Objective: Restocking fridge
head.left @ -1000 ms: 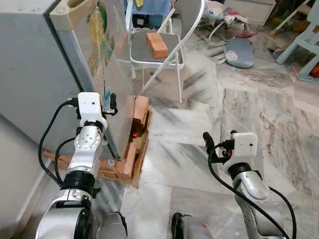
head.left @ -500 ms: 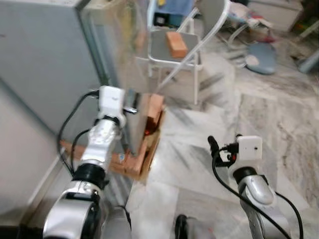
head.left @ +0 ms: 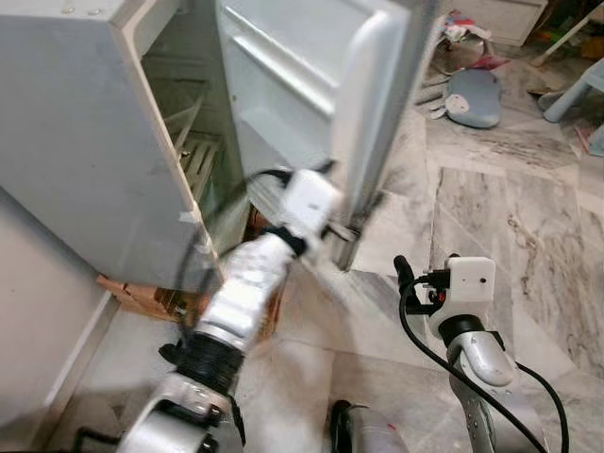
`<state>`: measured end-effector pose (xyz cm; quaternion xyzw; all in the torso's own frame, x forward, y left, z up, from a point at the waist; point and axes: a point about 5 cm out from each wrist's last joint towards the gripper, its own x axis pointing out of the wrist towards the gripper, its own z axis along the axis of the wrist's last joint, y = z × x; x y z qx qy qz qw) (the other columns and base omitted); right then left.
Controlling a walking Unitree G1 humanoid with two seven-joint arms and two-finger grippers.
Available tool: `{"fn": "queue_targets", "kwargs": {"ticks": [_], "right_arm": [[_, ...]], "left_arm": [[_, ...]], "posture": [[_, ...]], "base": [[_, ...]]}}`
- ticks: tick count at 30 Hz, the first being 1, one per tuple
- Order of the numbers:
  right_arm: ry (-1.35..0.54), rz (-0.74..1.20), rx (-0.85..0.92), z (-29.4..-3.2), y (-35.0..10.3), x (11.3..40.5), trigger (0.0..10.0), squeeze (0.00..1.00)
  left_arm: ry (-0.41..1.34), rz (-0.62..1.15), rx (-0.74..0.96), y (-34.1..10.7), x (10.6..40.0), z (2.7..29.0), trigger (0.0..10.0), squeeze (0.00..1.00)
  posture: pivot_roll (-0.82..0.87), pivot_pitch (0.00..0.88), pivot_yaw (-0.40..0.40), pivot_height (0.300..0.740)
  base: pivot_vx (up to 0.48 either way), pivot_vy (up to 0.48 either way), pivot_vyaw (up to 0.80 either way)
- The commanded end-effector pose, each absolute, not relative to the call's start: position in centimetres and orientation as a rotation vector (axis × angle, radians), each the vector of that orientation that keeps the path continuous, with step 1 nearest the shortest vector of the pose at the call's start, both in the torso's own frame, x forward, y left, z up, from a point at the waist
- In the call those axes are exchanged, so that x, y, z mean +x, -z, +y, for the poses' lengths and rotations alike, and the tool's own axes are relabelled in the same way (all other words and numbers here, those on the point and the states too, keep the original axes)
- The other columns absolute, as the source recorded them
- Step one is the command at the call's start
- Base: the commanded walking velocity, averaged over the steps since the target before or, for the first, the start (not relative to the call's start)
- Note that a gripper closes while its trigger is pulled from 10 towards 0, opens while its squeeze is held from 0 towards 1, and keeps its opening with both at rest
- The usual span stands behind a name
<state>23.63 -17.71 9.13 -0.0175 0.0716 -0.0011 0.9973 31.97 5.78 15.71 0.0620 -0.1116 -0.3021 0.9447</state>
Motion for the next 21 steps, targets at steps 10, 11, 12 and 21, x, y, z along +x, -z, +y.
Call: {"fn": "queue_targets", "kwargs": {"ticks": [10,11,12,21], "right_arm": [[0.023,0.133,-0.022,-17.5,-9.0,24.7,10.0,0.0],[0.023,0.13,-0.021,-17.4,-9.0,24.8,10.0,0.0],[0.023,0.128,-0.02,-17.4,-9.0,24.9,10.0,0.0],[0.036,0.103,-0.013,-17.2,-9.3,25.6,10.0,0.0]], "left_arm": [[0.493,-0.153,0.139,-14.0,31.7,8.5,10.0,0.0],[0.494,-0.15,0.141,-13.9,31.6,8.4,10.0,0.0],[0.498,-0.152,0.144,-13.8,31.5,8.3,10.0,0.0],[0.525,-0.178,0.156,-14.2,31.3,8.0,10.0,0.0]], "posture": [[0.08,0.115,-0.017,0.74],[0.08,0.112,-0.018,0.74],[0.08,0.112,-0.018,0.74],[0.09,0.103,-0.014,0.74]], "base": [[0.0,-0.453,0.0],[0.0,-0.446,0.0],[0.0,-0.442,0.0],[0.152,-0.409,0.0]]}}
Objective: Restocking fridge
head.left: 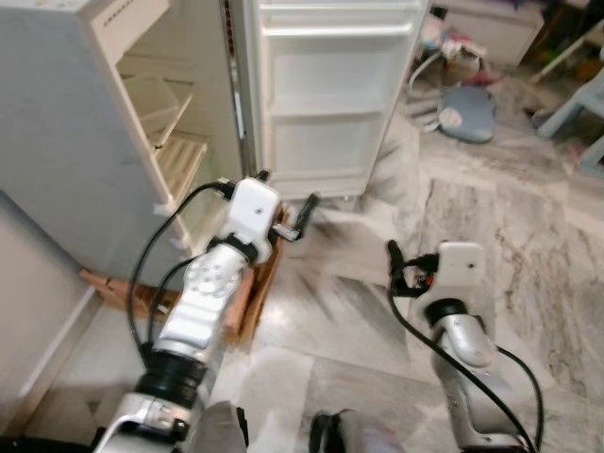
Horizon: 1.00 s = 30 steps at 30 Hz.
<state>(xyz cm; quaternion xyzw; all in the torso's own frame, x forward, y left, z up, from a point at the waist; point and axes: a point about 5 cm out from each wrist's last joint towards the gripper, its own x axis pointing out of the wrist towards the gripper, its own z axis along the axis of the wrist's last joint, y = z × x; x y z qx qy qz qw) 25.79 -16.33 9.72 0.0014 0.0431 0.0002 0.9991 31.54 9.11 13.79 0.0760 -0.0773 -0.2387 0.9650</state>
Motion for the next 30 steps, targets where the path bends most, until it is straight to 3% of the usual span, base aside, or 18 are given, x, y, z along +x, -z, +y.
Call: {"fn": "queue_targets", "kwargs": {"ticks": [1,12,30], "right_arm": [[0.036,0.102,-0.013,-17.2,-9.3,25.7,10.0,0.0],[0.034,0.09,0.006,-16.7,-9.5,26.3,10.0,0.0],[0.041,0.072,0.004,-16.6,-9.8,27.1,10.0,0.0]], "left_arm": [[0.527,-0.18,0.156,-14.2,31.3,8.0,10.0,0.0],[0.541,-0.184,0.196,-14.2,31.2,8.3,10.0,0.0],[0.525,-0.097,0.208,-11.3,29.3,9.0,10.0,0.0]], "posture": [[0.09,0.103,-0.014,0.74],[0.09,0.112,-0.019,0.74],[0.08,0.113,-0.019,0.74]], "base": [[0.3,-0.371,0.0],[0.4,-0.173,-0.04],[0.426,0.0,-0.77]]}}
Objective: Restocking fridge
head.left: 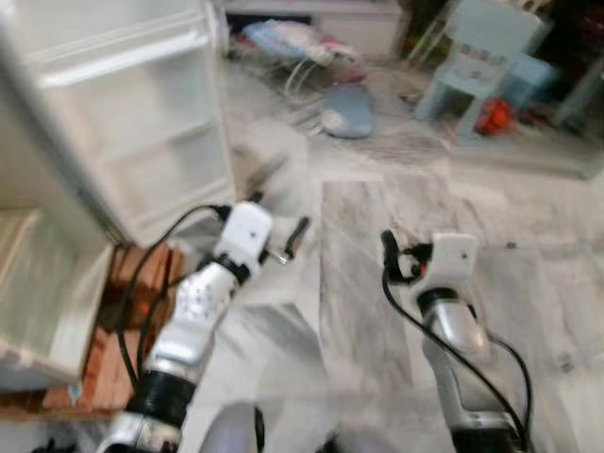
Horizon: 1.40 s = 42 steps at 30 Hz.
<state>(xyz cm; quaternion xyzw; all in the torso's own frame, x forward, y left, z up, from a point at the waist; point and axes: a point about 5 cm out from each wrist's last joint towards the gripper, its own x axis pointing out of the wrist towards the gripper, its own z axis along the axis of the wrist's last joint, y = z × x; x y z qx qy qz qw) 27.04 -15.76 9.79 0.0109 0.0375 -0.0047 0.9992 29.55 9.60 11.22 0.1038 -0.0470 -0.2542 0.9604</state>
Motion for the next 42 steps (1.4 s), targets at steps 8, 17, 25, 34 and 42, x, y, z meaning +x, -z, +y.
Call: {"fn": "queue_targets", "kwargs": {"ticks": [8,17,25,34,42], "right_arm": [[0.036,-0.002,-0.012,-16.6,-11.8,28.6,10.0,0.0],[0.045,-0.008,-0.014,-16.4,-11.7,28.8,10.0,0.0],[0.06,0.0,-0.007,-16.4,-11.3,28.4,10.0,0.0],[0.074,-0.008,-0.014,-16.8,-11.4,28.7,10.0,0.0],[0.087,-0.032,-0.024,-17.2,-11.9,29.4,10.0,0.0]], "left_arm": [[0.479,-0.045,0.234,-10.0,28.0,10.2,10.0,0.0],[0.379,0.011,0.177,-9.2,28.1,11.8,10.0,0.0],[0.39,-0.004,0.179,-9.7,29.1,11.4,10.0,0.0],[0.408,-0.012,0.166,-9.7,28.8,10.5,10.0,0.0],[0.403,-0.008,0.137,-9.7,29.0,10.4,10.0,0.0]], "posture": [[0.06,0.129,-0.006,0.74],[0.03,0.121,0.014,0.74],[0.03,0.11,0.02,0.74],[0.03,0.114,0.017,0.74],[0.03,0.11,0.018,0.74]], "base": [[0.437,0.0,-0.8],[0.475,0.0,-0.8],[0.48,0.0,-0.6],[0.48,0.0,-0.54],[0.478,0.0,-0.15]]}}
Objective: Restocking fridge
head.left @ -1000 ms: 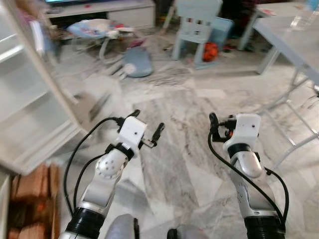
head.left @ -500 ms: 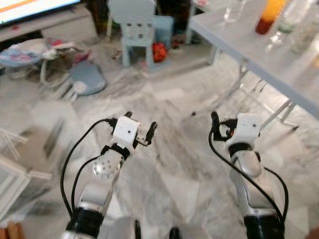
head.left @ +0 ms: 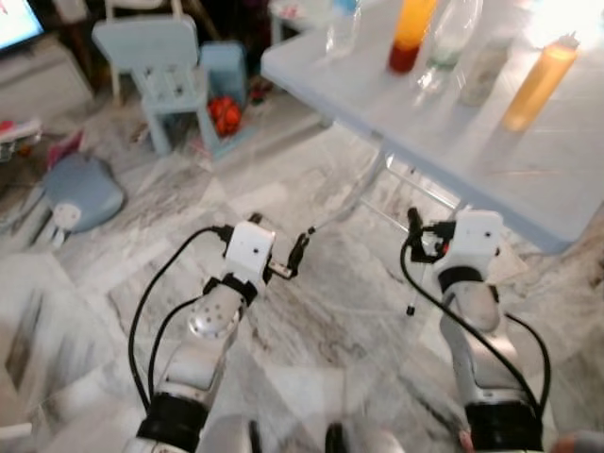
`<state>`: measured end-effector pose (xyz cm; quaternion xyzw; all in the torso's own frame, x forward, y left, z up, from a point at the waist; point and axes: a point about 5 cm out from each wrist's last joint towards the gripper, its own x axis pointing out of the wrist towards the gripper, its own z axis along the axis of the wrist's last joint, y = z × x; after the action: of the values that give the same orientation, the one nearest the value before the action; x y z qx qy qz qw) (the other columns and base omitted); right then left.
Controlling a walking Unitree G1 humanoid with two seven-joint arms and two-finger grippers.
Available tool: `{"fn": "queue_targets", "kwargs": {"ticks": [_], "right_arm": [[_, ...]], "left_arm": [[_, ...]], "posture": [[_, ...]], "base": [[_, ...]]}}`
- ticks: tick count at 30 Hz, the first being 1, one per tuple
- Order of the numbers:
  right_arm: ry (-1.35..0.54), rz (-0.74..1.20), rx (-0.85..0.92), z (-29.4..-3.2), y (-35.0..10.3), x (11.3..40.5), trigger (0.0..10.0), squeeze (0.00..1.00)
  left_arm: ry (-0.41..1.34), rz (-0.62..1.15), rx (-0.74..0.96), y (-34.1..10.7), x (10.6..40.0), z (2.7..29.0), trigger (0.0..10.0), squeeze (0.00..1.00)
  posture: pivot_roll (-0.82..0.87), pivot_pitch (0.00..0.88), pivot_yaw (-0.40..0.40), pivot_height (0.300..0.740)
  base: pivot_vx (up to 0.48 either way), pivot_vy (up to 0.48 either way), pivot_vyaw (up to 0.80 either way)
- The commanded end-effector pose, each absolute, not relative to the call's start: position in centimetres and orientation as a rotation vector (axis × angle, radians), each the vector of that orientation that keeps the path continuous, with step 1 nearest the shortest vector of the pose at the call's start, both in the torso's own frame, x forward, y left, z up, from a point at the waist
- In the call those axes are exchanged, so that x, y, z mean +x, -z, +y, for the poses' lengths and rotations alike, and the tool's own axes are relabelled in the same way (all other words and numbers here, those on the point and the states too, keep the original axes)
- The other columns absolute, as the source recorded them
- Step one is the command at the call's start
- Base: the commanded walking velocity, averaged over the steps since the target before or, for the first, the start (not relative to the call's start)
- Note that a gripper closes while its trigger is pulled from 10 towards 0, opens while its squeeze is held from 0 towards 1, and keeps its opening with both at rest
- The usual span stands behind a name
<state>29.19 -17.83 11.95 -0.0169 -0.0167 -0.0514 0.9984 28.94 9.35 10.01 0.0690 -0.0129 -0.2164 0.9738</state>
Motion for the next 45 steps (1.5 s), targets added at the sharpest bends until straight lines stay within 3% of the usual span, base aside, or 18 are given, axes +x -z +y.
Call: {"fn": "queue_targets", "kwargs": {"ticks": [1,17,28,45], "right_arm": [[0.087,-0.032,-0.024,-17.2,-11.9,29.4,10.0,0.0],[0.09,-0.04,-0.056,-17.4,-11.8,29.5,10.0,0.0],[0.196,-0.062,-0.114,-19.1,-12.6,30.4,10.0,0.0],[0.14,-0.047,-0.079,-17.9,-11.9,30.2,10.0,0.0]], "left_arm": [[0.403,-0.008,0.137,-9.7,29.0,10.4,10.0,0.0],[0.384,-0.01,0.135,-9.9,29.3,10.5,10.0,0.0],[0.399,-0.038,0.149,-10.1,29.1,10.2,10.0,0.0],[0.358,-0.034,0.134,-10.0,29.0,10.8,10.0,0.0]], "posture": [[0.03,0.11,0.018,0.74],[0.03,0.109,0.014,0.74],[0.03,0.111,0.011,0.74],[0.04,0.116,0.013,0.74]], "base": [[0.465,0.0,0.0],[0.399,0.214,0.0],[0.448,0.075,0.0],[0.021,0.0,-0.74]]}}
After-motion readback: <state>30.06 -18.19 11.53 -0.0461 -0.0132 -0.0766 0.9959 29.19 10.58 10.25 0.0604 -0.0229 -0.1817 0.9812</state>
